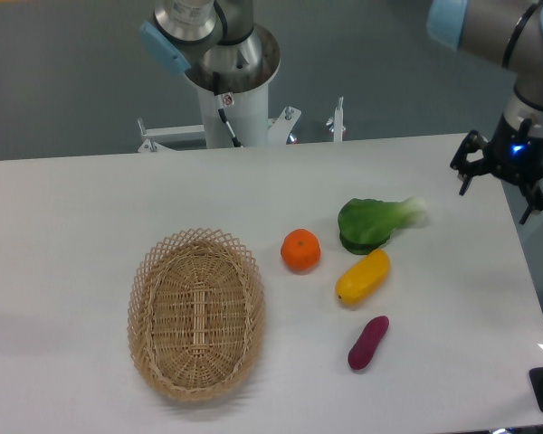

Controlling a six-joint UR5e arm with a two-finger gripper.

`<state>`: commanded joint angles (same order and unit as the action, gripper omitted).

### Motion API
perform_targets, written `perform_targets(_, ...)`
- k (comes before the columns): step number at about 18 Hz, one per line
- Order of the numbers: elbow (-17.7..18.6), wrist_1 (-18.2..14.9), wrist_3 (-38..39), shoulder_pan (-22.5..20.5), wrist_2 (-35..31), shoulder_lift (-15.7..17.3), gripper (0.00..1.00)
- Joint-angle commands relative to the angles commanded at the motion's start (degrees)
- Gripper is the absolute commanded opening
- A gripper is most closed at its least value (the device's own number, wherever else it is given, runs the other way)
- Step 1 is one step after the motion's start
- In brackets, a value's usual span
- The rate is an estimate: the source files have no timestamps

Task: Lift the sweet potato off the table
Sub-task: 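Move the open gripper over the purple sweet potato and lower it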

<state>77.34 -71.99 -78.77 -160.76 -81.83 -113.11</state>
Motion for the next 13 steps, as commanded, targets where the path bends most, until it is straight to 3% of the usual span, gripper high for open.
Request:
perform_targets(4,0.8,4.5,5.3,3.3,-0.1,-3.7,1.0)
perform_targets(11,1.1,15.2,14.9,9.1,-0.2,-11.3,1.0)
perform_targets(13,1.8,16.1,14.8,10.0,-0.2,-12.0,1.0)
